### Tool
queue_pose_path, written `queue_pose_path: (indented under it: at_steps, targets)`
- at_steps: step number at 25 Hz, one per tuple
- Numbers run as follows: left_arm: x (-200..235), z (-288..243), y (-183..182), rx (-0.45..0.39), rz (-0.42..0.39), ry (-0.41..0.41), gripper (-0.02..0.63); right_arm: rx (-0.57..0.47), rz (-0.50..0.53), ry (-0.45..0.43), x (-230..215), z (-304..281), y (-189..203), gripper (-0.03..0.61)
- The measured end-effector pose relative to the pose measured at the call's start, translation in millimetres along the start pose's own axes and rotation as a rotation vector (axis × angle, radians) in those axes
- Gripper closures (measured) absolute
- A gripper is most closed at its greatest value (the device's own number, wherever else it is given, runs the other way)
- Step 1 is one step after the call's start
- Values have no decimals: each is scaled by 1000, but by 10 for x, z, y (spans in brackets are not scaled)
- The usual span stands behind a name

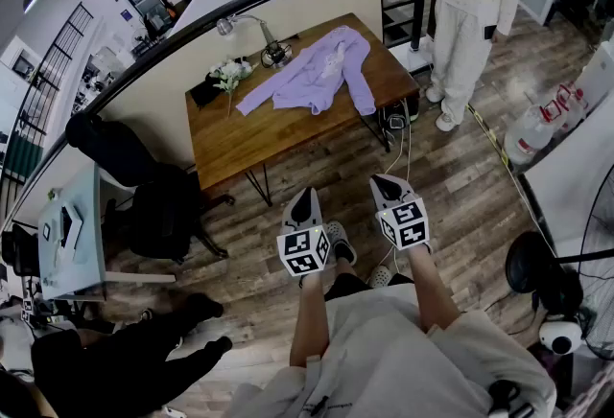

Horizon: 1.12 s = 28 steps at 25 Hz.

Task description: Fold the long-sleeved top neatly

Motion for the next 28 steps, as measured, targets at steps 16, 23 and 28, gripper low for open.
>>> queue_pose_path:
  at_steps: [16, 23, 28]
  targets:
    - [391, -561, -247, 16, 27, -22, 589, -77, -89, 41, -534, -413, -161, 569]
    - [645, -1255, -558, 11, 31, 8, 586, -113, -96, -7, -823, -986, -502, 514]
    - [850, -1787, -862, -14, 28, 37, 507, -115, -79, 14, -1087, -1454, -794, 465]
Point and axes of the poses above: the fingertips, and each gripper's own axes: z backward along the fingers, x to its left, y out of its underside, the point moved 8 cm from there along z, backward along the fingers, and after that the axes turned 7 degrees about z, right-handed, at the moved point
